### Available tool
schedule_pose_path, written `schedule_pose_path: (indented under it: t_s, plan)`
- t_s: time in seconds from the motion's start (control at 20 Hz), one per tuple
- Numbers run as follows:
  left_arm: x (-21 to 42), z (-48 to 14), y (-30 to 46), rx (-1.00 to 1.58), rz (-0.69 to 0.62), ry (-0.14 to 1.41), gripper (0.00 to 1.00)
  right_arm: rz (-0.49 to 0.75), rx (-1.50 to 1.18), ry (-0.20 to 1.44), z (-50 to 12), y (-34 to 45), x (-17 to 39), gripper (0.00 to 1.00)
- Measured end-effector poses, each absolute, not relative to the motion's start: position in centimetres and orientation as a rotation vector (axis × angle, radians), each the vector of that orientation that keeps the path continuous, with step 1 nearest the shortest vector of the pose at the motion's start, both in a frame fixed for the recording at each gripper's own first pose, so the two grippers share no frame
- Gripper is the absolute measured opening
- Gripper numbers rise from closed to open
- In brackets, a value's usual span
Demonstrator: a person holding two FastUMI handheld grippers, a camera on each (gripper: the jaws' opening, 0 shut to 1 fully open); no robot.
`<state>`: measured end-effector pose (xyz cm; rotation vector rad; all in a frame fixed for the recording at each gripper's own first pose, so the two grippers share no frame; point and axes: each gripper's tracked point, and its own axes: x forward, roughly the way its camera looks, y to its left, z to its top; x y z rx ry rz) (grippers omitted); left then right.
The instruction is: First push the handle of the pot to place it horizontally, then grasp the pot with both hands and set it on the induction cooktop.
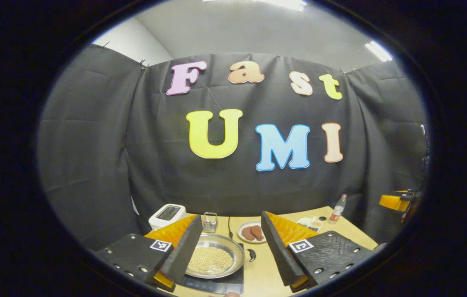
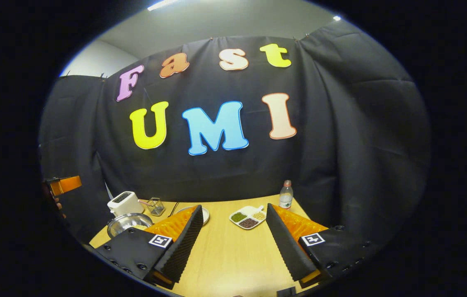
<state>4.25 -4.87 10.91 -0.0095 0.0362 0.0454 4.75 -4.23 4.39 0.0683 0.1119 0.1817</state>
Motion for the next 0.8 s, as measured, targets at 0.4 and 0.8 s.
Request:
schedule_pose_path:
  t_s: [0.4,0.8]
  plan:
    - [-2.5,10.9,-10.9,-0.068,0.099,-0.022,0.87,0.152,0.086,0.018,6.7,-11.5,0.2,0.97]
    - [-7.1,9.1,-10.3,-0.05,0.151,-0.028,0.82,0.098,0.117,0.017,5.3,-13.4,-1.7,0.92]
